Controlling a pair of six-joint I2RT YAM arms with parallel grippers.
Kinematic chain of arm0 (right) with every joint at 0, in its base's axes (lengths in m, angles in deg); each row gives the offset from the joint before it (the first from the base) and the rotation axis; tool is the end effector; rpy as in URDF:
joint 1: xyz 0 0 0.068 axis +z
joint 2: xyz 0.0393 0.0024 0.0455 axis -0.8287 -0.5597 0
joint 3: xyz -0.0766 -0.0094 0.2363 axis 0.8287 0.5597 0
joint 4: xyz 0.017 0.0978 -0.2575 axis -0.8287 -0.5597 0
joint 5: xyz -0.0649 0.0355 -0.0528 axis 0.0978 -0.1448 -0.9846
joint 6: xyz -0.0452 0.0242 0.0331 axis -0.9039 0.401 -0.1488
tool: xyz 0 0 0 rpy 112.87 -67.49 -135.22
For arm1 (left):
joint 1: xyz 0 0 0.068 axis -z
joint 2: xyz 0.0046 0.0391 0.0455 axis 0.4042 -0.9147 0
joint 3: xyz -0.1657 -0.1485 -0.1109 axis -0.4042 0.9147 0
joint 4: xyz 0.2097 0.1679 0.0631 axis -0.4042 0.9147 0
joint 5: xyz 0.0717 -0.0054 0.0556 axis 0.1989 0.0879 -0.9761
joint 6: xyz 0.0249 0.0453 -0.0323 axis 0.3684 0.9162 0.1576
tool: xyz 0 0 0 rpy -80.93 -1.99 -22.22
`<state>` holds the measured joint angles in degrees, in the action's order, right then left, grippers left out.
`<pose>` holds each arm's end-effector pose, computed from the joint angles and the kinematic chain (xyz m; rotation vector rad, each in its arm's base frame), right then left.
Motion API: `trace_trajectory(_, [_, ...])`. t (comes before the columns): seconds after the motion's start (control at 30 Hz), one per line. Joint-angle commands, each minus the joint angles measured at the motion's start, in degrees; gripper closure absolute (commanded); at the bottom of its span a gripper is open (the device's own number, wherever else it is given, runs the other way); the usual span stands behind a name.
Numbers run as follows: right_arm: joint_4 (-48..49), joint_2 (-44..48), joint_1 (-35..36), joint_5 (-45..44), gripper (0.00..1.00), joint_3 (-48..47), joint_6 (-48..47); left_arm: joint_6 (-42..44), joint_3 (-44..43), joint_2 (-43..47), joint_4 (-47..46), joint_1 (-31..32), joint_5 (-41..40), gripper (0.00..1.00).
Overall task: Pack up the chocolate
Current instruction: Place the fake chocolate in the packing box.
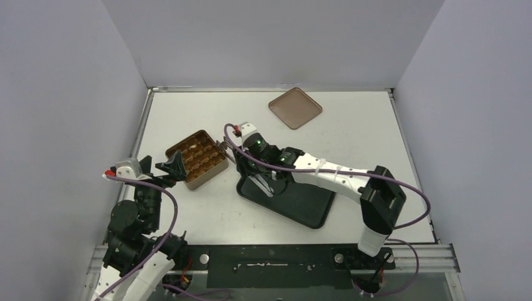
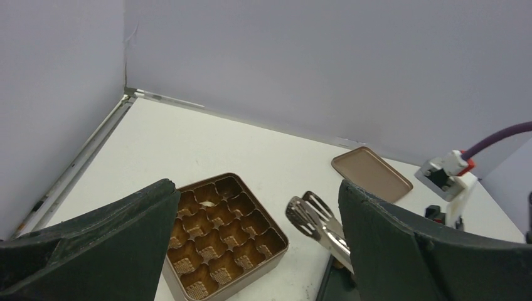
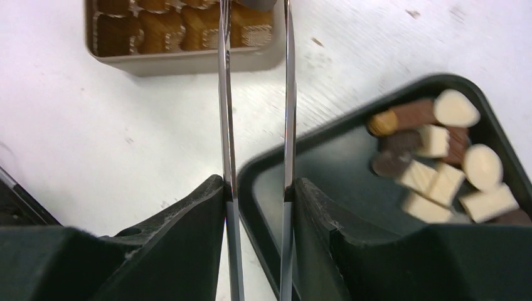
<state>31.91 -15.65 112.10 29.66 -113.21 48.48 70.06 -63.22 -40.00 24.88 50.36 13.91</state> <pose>0.2272 0.3360 0.2359 -0.6721 2.2720 0.6593 0.1102 -0.0299 0.3464 -0.2720 1.3827 -0.2183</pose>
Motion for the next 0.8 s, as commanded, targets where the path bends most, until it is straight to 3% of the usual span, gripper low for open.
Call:
trace_trajectory(0.0, [9.7, -5.5, 2.1, 3.6, 0.91, -8.1, -1.6, -0.3, -0.2, 0.6, -2.0, -0.2, 0.0, 0.03])
trace_trajectory(0.2, [11.4, -17.4, 3.5, 5.2, 0.89, -19.4, -2.2, -0.3, -0.5, 0.7, -1.9, -0.1, 0.5, 0.03])
trace_trajectory(0.43, [6.4, -29.6, 4.7, 4.6, 0.85, -35.3, -1.8, -0.3, -0.7, 0.6, -1.6, 0.1, 0.3, 0.03])
trace_trajectory(0.77, [5.7, -34.4, 4.6, 5.0, 0.76, -39.7, -1.4, -0.5, -1.2, 1.4, -1.0, 0.4, -0.5, 0.03])
